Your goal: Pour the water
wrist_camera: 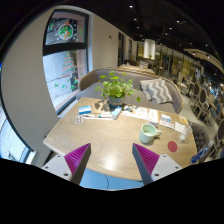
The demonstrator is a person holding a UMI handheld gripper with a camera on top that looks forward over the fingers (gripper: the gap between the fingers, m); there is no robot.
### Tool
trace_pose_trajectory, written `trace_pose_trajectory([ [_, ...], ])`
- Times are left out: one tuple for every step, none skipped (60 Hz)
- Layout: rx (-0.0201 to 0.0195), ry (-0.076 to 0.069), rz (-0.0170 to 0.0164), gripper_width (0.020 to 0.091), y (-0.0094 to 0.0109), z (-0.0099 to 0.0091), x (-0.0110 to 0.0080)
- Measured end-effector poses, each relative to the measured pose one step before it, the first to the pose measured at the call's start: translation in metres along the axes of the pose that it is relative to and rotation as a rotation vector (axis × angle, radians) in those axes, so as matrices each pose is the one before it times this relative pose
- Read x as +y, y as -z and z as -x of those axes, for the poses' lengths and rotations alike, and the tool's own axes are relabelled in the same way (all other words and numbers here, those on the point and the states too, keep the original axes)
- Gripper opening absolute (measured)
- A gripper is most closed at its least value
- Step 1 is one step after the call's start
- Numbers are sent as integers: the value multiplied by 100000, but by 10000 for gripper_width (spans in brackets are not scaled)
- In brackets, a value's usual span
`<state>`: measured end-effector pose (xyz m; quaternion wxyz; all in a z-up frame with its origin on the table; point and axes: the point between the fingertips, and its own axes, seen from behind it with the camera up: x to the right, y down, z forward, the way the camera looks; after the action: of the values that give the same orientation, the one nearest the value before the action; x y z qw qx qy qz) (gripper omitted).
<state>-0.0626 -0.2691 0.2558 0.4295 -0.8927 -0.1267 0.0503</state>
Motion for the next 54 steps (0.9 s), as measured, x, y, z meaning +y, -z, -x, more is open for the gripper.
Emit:
trace_pose_trajectory([
  [615,-274,88,854,-3,-266,64],
  [521,-426,-220,854,-495,-144,91],
  [561,-360,75,854,-47,-726,187],
  [491,-355,299,853,379,-1058,222],
  [472,-421,95,853,-63,-721,209],
  [489,-419,94,854,-62,-818,260],
  [466,-484,-229,854,-570,-652,269],
  [1017,-710,478,852,563,992,-283],
  [316,-121,-37,852,-271,-2732,797],
  [571,-396,91,852,139,-1188,374],
  [644,-409,13,852,3,-1043,296],
  [690,-406,-94,853,-39,-1046,329],
  [665,-433,-112,854,-43,-1031,316],
  [707,-414,-134,852,-16,-1070,352],
  [752,-443,-136,853,-20,-1125,373],
  [817,-380,-123,851,-11,-1115,392],
  [837,-416,-101,851,-52,-1155,384],
  [857,-371,-98,853,-42,-1191,436],
  [919,-401,-153,855,-33,-1217,394],
  [926,-433,-268,854,-55,-1315,390],
  [992,-438,-274,853,-72,-1317,402],
  [1100,-406,-172,855,-70,-1372,440],
  [1152,-420,-130,853,-39,-1373,465],
  [1150,-454,-80,854,-62,-1447,483],
  [1079,-580,-84,854,-96,-1405,465],
  [1042,-711,-45,853,-123,-1442,450],
  [943,-766,-85,853,-118,-1449,407],
  [758,-827,-157,856,-133,-1408,397],
  [686,-888,-198,855,-159,-1379,374],
  [713,-870,-124,854,-149,-1452,415],
  [759,-795,-50,852,-192,-1457,394],
  [768,-664,56,856,-197,-1435,394],
  [839,-632,-48,854,-199,-1466,398],
  [803,-648,-196,854,-230,-1412,319],
  [790,-612,-177,855,-206,-1422,321],
  [781,-581,-211,854,-260,-1385,333],
  [694,-490,-165,859,-255,-1328,363],
  [512,-468,-71,855,-279,-1251,386],
  [609,-428,67,850,-285,-1257,345],
  [528,-350,231,851,-225,-1338,317],
  [560,-472,-49,852,-421,-1109,293],
  [468,-551,-66,853,-398,-1117,218],
  [394,-648,-55,852,-400,-1024,205],
  [196,-654,69,854,-433,-965,151],
  [42,-640,216,854,-325,-945,158],
  [89,-690,0,853,-529,-729,102],
  [-19,-621,-54,853,-445,-765,61],
  [-75,-515,-231,853,-456,-687,-23],
  [-139,-452,-395,854,-484,-577,-74],
  [-204,-334,-567,853,-485,-575,-155],
  [-170,-304,-523,853,-517,-467,-133],
  [-198,-133,-582,854,-519,-454,-169],
  [-340,10,-656,854,-524,-332,-170],
  [-482,148,-722,853,-551,-252,-245],
])
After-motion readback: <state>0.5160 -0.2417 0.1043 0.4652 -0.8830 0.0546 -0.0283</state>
